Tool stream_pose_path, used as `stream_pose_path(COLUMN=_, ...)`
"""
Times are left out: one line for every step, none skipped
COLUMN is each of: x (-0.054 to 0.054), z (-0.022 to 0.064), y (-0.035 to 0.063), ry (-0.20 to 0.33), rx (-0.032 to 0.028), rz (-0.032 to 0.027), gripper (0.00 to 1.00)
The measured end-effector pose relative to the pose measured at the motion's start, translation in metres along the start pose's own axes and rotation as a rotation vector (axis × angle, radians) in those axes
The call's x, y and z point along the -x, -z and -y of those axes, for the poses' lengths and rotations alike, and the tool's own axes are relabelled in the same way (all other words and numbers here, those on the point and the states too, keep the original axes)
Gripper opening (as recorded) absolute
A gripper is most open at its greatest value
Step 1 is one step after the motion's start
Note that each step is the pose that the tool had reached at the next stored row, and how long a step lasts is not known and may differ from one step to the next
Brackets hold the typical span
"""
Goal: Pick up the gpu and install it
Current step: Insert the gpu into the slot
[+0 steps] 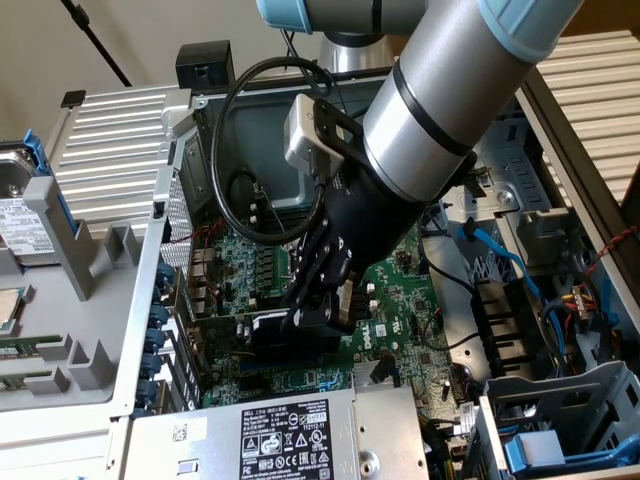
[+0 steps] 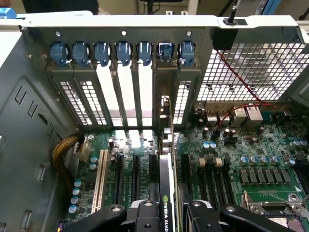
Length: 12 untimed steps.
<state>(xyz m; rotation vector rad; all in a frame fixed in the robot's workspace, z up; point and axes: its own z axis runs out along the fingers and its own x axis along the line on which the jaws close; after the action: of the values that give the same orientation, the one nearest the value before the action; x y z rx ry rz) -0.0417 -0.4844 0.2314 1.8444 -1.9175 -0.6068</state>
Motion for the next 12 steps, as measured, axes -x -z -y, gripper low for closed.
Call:
stream_pose_path(x=0.0000, z=0.0000, y=0.0000, ry=0.000, rx=0.0000, rz=0.0000, gripper=0.26)
stream_pose_path(x=0.0000, z=0.0000, y=0.0000, ry=0.000, rx=-0.0001, rz=0.0000, gripper=0.26)
stream_pose_path(x=0.0000, z=0.0000, y=0.0000, ry=0.000, rx=0.0000, rz=0.0001, gripper=0.26)
stream_pose_path(x=0.0000, z=0.0000, y=0.0000, ry=0.000, rx=-0.0001, rz=0.0000, gripper=0.26)
stream_pose_path(x=0.0000, z=0.0001, y=-0.0001, ry=0.000, rx=-0.0001, rz=0.0000, gripper=0.26)
stream_pose_path(x=0.0000, z=0.0003, y=-0.0004, ry=0.000, rx=0.0000, rz=0.0000, gripper=0.26)
stream_pose_path(x=0.0000, z=0.0005, y=-0.0007, ry=0.000, rx=0.0000, rz=-0.0001, gripper=0.26)
stream_pose_path(x=0.0000, z=0.0007, y=-0.0009, ry=0.000, rx=-0.0001, rz=-0.0003, gripper=0.26)
stream_pose_path(x=0.0000, z=0.0009, y=-0.0012, ry=0.000, rx=-0.0001, rz=-0.0004, gripper=0.26)
stream_pose_path(x=0.0000, z=0.0010, y=-0.0013, ry=0.000, rx=-0.0002, rz=-0.0004, gripper=0.26)
stream_pose_path(x=0.0000, z=0.0010, y=-0.0014, ry=0.000, rx=-0.0002, rz=-0.0003, gripper=0.26)
stream_pose_path(x=0.0000, z=0.0011, y=-0.0015, ry=0.000, rx=-0.0002, rz=-0.0001, gripper=0.26)
